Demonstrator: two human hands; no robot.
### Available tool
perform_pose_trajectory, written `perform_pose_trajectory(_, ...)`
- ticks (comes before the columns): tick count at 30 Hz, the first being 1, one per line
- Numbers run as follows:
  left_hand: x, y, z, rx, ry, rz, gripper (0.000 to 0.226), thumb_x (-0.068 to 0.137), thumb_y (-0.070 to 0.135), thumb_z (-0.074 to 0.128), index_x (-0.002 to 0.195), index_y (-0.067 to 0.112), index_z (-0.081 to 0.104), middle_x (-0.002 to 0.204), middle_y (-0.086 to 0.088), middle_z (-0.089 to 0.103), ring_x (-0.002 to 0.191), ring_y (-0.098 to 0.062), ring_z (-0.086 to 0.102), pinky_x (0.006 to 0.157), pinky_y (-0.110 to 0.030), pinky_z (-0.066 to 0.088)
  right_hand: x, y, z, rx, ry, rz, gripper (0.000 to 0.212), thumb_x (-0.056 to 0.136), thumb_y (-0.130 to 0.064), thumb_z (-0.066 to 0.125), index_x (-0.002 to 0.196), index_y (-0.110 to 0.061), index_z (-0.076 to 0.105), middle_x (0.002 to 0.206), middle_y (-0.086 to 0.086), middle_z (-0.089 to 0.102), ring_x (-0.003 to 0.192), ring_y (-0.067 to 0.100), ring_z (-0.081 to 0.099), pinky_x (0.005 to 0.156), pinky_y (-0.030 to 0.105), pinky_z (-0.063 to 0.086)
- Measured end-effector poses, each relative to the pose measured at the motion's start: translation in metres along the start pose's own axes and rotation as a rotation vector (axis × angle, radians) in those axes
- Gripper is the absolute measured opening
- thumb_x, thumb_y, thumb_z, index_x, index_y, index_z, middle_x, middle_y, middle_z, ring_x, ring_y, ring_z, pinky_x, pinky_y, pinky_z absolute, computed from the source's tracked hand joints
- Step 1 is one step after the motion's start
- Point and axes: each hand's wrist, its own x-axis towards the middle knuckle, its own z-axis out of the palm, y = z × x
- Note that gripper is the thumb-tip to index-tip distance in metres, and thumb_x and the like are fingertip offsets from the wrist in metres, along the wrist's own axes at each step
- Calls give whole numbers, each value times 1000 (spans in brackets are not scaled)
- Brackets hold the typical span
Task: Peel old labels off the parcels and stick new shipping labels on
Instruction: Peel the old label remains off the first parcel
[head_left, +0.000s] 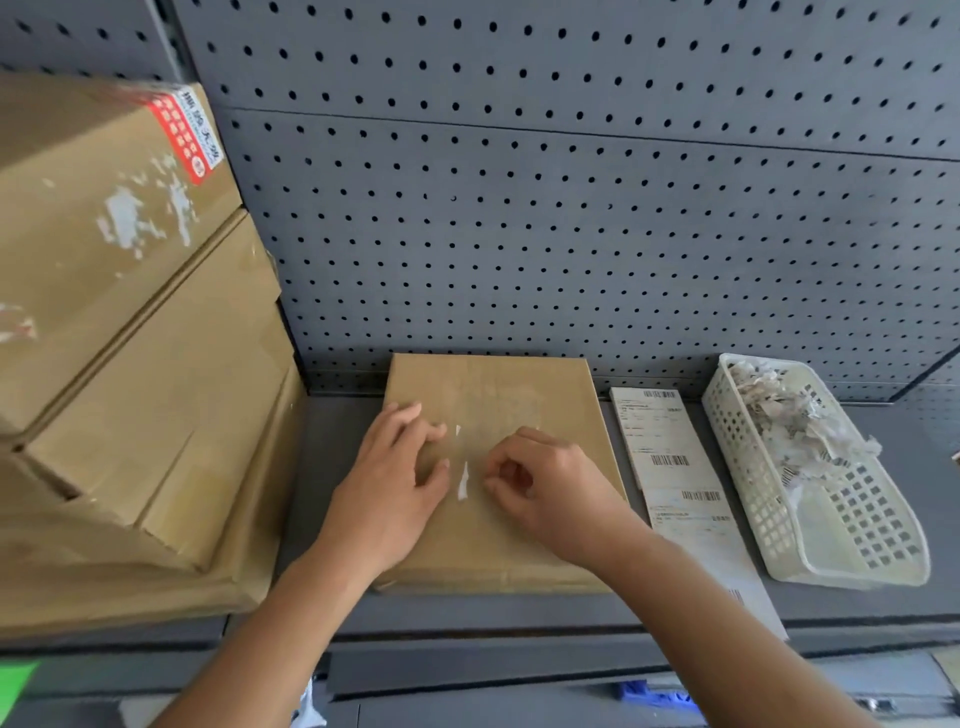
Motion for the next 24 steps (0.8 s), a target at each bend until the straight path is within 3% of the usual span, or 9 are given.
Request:
perform_pose_trajectory(12, -1, -2, 0, -3, -6, -3, 38, 103, 42, 46, 140, 36, 44, 162, 22, 12, 150, 6, -6, 106, -37, 41, 7, -13, 11, 17, -74, 112, 13, 79, -28, 78, 78, -22, 66, 81, -12, 58, 72, 9, 58, 68, 27, 52)
perform_pose_trajectory(24, 0, -3, 2, -2, 4, -4, 38, 102, 43, 45, 139, 36, 46, 162, 23, 12, 150, 6, -6, 102, -38, 44, 21, -19, 6, 14, -178, 325, 11, 82, -26, 73, 76, -21, 66, 70, -11, 62, 67, 7, 60, 68, 26, 54)
